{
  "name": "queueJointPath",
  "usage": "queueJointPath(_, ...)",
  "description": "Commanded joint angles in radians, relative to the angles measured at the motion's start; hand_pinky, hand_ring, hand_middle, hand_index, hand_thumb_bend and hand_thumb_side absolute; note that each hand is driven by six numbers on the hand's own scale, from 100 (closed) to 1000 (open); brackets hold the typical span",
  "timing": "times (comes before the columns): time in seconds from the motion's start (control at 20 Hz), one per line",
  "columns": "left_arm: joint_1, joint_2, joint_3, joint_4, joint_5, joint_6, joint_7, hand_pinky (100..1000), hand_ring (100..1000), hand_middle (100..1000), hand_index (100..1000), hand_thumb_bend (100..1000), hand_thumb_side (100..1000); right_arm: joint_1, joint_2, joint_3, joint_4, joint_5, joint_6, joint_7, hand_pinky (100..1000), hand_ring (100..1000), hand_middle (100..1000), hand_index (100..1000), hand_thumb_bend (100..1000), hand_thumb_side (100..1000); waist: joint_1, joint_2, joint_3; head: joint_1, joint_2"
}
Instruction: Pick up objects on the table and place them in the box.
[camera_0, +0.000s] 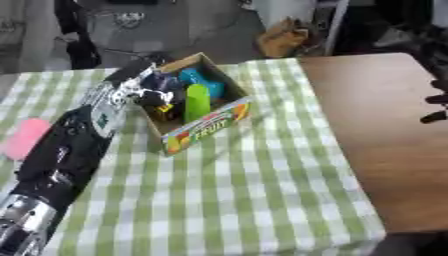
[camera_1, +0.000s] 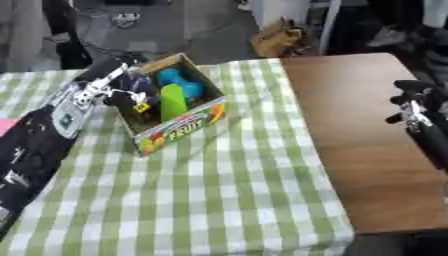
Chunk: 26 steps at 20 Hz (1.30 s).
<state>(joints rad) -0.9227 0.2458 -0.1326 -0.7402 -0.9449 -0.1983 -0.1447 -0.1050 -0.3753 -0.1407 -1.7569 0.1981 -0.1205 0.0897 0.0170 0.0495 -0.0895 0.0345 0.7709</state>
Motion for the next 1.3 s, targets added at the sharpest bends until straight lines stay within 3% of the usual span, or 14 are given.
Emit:
queueJointPath(0.05, -0.011, 0.025, 0.005, -0.014, -0.06, -0.044, 0.004, 880, 900, 917, 865, 1000, 735, -0.011, -0.018, -0.005, -0.01, -0.005, -0.001, 0.001, 600, 758, 808, 823, 100, 733, -0.01, -0.014, 0.003, -0.003, -0.001)
queueJointPath(0.2, -0.01, 0.037, 0.012, -0.022, -0.101, -0.056, 0.017, 936, 942, 960, 905, 1000, 791, -0.011, -0.018, -0.006, -0.01, -0.005, -0.001, 0.001, 600, 758, 808, 823, 100, 733, -0.01, -0.015, 0.005, -0.003, -0.001)
queueJointPath(0.25, -0.01, 0.042, 0.017, -0.027, -0.11, -0.055, 0.023, 937, 945, 968, 916, 1000, 859, -0.011, -0.018, -0.006, -0.01, -0.005, -0.001, 0.001, 600, 758, 808, 823, 100, 733, -0.01, -0.015, 0.006, -0.003, -0.001)
queueJointPath(0.4, -0.004, 0.054, 0.025, -0.039, -0.105, -0.049, 0.047, 929, 940, 967, 916, 1000, 859, -0.011, -0.017, -0.006, -0.01, -0.005, -0.001, 0.001, 600, 758, 808, 823, 100, 733, -0.01, -0.016, 0.008, -0.003, -0.001)
queueJointPath(0.45, -0.001, 0.06, 0.028, -0.047, -0.097, -0.048, 0.053, 881, 915, 954, 904, 1000, 826, -0.011, -0.017, -0.007, -0.01, -0.005, -0.001, 0.0, 600, 758, 808, 823, 100, 733, -0.01, -0.017, 0.009, -0.004, -0.001)
queueJointPath(0.6, 0.02, 0.097, 0.029, -0.099, -0.033, -0.048, 0.052, 864, 906, 947, 897, 1000, 816, -0.01, -0.018, -0.008, -0.01, -0.004, -0.001, -0.001, 600, 758, 808, 823, 100, 732, -0.01, -0.018, 0.013, -0.002, -0.001)
queueJointPath(0.85, 0.083, 0.174, 0.047, -0.232, 0.131, -0.014, -0.009, 756, 828, 898, 876, 921, 792, -0.01, -0.019, -0.01, -0.01, -0.003, 0.0, -0.003, 600, 758, 808, 823, 100, 732, -0.008, -0.018, 0.021, -0.002, -0.001)
queueJointPath(1.1, 0.178, 0.26, 0.062, -0.408, 0.302, 0.047, -0.084, 736, 818, 894, 872, 890, 801, -0.009, -0.022, -0.014, -0.01, -0.001, 0.001, -0.007, 600, 758, 808, 823, 100, 731, -0.007, -0.015, 0.028, -0.01, -0.001)
queueJointPath(1.3, 0.226, 0.288, 0.07, -0.492, 0.36, 0.09, -0.124, 733, 815, 891, 870, 870, 804, -0.01, -0.021, -0.015, -0.011, 0.0, 0.001, -0.008, 600, 758, 808, 823, 100, 731, -0.007, -0.014, 0.029, -0.015, -0.001)
